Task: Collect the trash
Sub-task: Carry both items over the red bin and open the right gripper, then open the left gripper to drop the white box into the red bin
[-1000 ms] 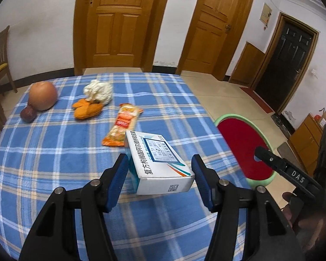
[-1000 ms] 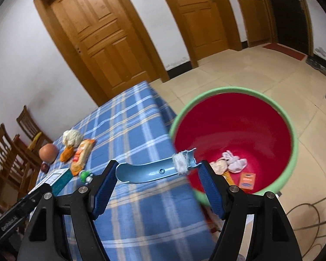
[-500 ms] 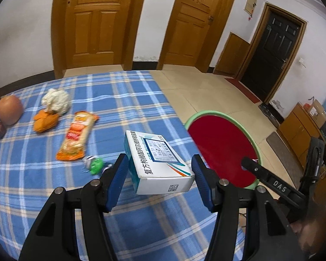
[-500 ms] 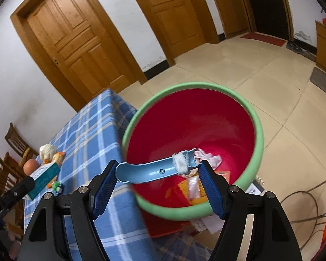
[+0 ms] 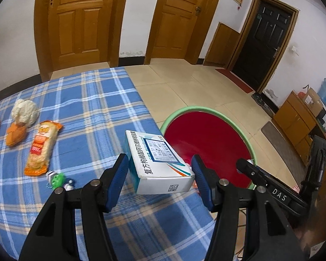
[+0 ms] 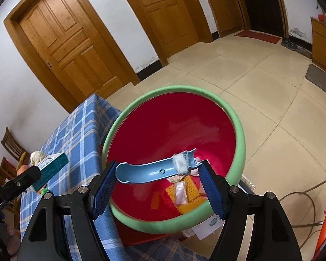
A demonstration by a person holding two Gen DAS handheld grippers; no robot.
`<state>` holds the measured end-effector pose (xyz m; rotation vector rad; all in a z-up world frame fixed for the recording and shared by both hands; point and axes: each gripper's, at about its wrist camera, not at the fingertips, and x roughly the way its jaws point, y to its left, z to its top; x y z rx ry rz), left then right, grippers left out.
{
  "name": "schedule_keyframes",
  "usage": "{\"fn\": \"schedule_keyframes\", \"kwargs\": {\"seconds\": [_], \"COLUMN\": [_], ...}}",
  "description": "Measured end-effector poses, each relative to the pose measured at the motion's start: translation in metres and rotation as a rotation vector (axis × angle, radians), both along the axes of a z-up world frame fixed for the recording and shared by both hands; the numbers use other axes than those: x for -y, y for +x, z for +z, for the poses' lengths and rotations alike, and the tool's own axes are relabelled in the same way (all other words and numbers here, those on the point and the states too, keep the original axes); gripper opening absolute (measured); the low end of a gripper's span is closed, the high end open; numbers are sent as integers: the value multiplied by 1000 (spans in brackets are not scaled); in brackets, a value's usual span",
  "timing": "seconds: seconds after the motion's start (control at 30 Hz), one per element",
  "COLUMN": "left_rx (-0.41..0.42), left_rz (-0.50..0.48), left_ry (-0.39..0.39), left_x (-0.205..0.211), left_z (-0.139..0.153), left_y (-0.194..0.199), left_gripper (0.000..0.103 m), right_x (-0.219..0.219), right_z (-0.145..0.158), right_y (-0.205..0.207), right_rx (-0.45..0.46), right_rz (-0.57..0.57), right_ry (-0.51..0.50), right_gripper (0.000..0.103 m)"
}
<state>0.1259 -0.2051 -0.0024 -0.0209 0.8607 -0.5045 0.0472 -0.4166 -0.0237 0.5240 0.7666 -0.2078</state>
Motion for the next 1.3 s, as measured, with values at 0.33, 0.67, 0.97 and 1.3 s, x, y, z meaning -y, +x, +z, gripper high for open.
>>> {"fn": "schedule_keyframes", "kwargs": {"seconds": [0.33, 0.67, 0.97, 1.3], "left_rx": [-1, 9, 14, 13], "left_rz": [-39, -98, -96, -47], "left_ry": [11, 9, 21, 25], "left_x": [25, 61, 67, 45], "left_z": [-7, -17, -19, -14], "left_y": [5, 11, 11, 7], "left_gripper": [60, 60, 68, 68], "right_x": [9, 25, 35, 24], "right_z": [-1, 12, 9, 13], "right_y": [-3, -23, -30, -31], "right_rx": [8, 31, 23, 29], "right_rz": [-3, -65, -88, -66], "right_ry": [-1, -26, -15, -13], "right_gripper": [79, 79, 79, 79]}}
